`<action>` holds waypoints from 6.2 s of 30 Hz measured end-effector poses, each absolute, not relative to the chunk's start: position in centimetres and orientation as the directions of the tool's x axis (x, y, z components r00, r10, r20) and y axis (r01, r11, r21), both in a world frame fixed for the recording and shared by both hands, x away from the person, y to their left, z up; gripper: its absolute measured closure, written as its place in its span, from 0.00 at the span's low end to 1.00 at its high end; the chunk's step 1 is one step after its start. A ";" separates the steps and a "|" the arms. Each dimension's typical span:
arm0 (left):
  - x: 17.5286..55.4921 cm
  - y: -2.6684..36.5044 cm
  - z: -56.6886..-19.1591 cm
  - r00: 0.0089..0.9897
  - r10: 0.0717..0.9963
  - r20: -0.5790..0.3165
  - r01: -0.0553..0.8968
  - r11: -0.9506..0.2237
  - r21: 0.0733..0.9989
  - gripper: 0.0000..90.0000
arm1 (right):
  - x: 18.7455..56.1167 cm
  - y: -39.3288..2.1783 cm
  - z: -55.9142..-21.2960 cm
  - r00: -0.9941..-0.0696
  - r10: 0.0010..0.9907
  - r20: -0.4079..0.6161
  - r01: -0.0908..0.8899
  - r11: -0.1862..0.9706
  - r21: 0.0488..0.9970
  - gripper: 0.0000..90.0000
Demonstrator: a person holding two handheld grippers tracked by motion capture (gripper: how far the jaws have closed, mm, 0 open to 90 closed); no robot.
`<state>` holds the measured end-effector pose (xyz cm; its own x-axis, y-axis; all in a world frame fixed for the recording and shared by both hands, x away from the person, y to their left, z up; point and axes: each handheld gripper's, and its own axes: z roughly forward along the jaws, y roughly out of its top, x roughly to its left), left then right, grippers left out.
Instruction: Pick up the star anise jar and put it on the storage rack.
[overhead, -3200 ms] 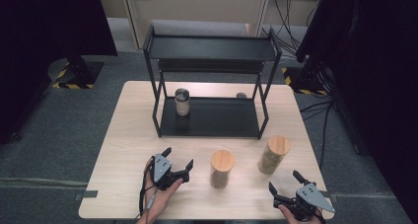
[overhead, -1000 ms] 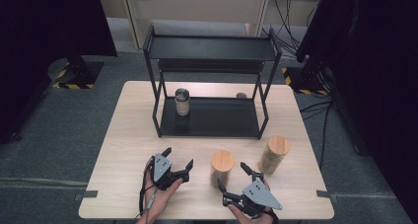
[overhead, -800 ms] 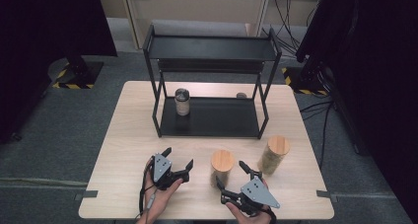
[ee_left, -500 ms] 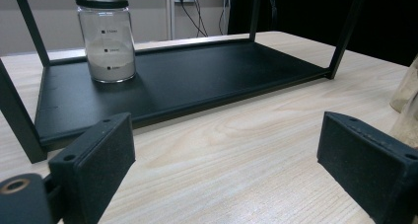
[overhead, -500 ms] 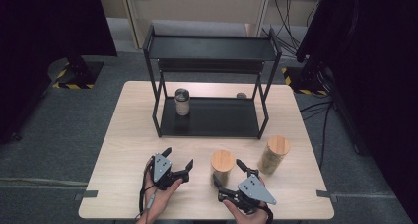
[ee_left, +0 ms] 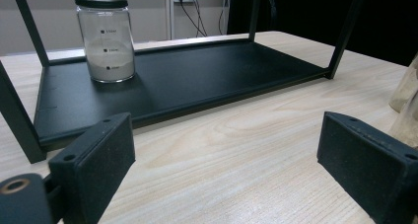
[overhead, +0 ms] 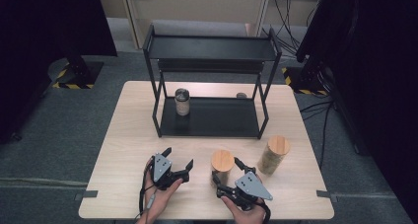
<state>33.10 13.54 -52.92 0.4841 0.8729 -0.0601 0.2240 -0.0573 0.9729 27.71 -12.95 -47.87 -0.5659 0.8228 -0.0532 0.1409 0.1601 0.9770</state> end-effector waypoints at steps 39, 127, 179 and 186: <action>33.2 13.6 -52.9 0.486 0.871 -0.068 0.234 -0.054 0.971 0.07 | 28.8 -12.0 -47.9 -0.578 0.816 -0.011 0.187 0.146 0.971 0.28; 33.3 13.7 -52.9 0.489 0.868 -0.090 0.245 -0.037 0.969 0.07 | 39.4 -9.4 -41.9 -0.477 0.879 0.028 0.186 0.070 0.980 0.28; 33.3 13.7 -52.9 0.494 0.865 -0.087 0.239 -0.039 0.970 0.07 | 46.8 -7.2 -42.1 -0.418 0.907 0.044 0.253 0.070 0.965 0.28; 33.3 13.8 -52.9 0.494 0.865 -0.091 0.238 -0.034 0.971 0.07 | 48.0 -7.2 -42.3 -0.409 0.912 0.043 0.268 0.075 0.961 0.28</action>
<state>33.27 13.78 -52.93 0.4937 0.8649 -0.0910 0.2380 -0.0338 0.9707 47.96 -7.16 -42.25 -0.4089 0.9116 0.0427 0.2676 0.0751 0.9606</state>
